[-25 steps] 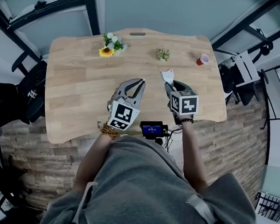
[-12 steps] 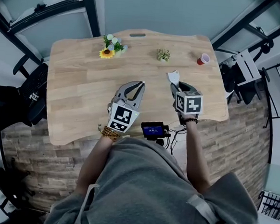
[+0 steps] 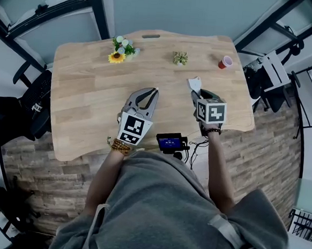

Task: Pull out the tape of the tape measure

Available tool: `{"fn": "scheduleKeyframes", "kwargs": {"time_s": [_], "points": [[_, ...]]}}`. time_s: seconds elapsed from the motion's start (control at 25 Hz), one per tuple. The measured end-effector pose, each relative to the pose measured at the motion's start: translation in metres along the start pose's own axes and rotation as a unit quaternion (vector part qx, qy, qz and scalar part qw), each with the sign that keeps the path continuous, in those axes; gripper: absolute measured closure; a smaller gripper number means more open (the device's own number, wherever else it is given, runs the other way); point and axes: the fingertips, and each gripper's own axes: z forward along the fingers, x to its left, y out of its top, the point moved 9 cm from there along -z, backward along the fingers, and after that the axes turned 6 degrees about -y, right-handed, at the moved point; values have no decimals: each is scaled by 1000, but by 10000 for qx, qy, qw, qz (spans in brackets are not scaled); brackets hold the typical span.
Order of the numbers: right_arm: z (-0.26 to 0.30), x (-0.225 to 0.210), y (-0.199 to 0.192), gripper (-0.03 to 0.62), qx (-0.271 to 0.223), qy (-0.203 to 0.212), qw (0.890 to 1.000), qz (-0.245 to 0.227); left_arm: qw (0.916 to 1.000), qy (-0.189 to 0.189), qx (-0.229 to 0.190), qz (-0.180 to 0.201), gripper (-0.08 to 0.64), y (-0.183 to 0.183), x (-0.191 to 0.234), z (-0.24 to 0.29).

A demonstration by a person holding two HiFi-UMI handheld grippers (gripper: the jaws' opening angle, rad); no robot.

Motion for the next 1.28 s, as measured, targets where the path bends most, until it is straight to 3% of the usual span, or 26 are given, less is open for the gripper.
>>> {"fn": "scheduleKeyframes", "kwargs": {"time_s": [0.6, 0.8, 0.96, 1.16, 1.28], "points": [[1, -15, -8, 459, 111, -171, 9997, 95, 9999, -84, 77, -122, 529, -4, 0, 1], [-7, -38, -9, 462, 57, -414, 9987, 296, 9976, 503, 11, -475, 554, -7, 28, -13], [-15, -40, -4, 462, 13, -467, 9989, 83, 9949, 739, 25, -688, 554, -16, 36, -18], [-25, -24, 5, 462, -104, -323, 9990, -288, 9975, 368, -93, -594, 539, -16, 25, -10], [-36, -4, 17, 462, -244, -218, 9967, -746, 9986, 29, -122, -519, 439, -17, 18, -5]]}}
